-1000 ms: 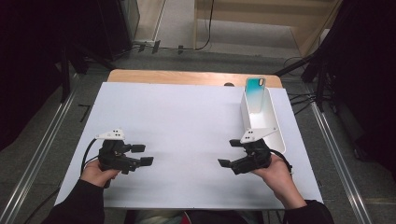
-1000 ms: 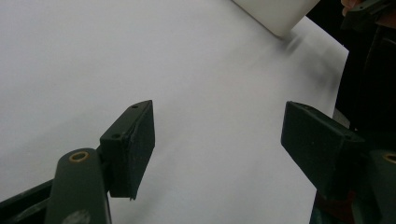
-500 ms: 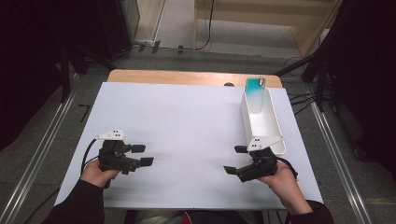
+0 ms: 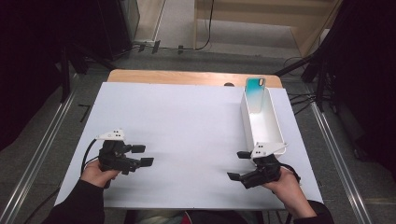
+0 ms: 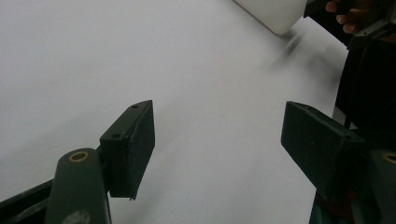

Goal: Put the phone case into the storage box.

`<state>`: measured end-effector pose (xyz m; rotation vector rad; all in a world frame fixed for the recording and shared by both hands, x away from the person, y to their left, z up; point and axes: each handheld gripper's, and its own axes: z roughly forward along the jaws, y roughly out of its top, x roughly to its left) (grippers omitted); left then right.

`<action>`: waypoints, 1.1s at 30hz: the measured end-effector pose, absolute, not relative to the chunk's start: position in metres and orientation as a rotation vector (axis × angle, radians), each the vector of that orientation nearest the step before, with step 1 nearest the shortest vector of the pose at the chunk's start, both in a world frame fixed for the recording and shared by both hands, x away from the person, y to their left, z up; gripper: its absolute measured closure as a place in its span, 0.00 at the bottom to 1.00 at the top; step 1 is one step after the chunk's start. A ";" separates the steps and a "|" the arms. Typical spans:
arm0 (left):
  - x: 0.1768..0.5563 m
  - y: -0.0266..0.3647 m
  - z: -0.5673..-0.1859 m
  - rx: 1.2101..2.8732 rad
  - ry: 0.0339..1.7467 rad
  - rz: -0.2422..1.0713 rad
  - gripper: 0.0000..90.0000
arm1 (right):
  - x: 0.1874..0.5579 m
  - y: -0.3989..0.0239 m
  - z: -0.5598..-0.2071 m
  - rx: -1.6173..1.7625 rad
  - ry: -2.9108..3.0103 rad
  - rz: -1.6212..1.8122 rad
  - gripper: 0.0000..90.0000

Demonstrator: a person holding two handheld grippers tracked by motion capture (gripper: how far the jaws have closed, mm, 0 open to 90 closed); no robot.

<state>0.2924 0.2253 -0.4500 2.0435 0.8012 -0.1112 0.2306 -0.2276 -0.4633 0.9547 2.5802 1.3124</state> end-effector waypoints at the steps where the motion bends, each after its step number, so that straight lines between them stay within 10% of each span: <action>1: 0.292 0.225 -0.450 2.043 0.801 -0.112 0.28 | 0.230 -0.228 -0.464 0.959 2.575 1.315 0.15; 33: 0.292 0.225 -0.450 2.051 0.792 -0.109 0.28 | 0.221 -0.241 -0.470 0.967 2.594 1.326 0.15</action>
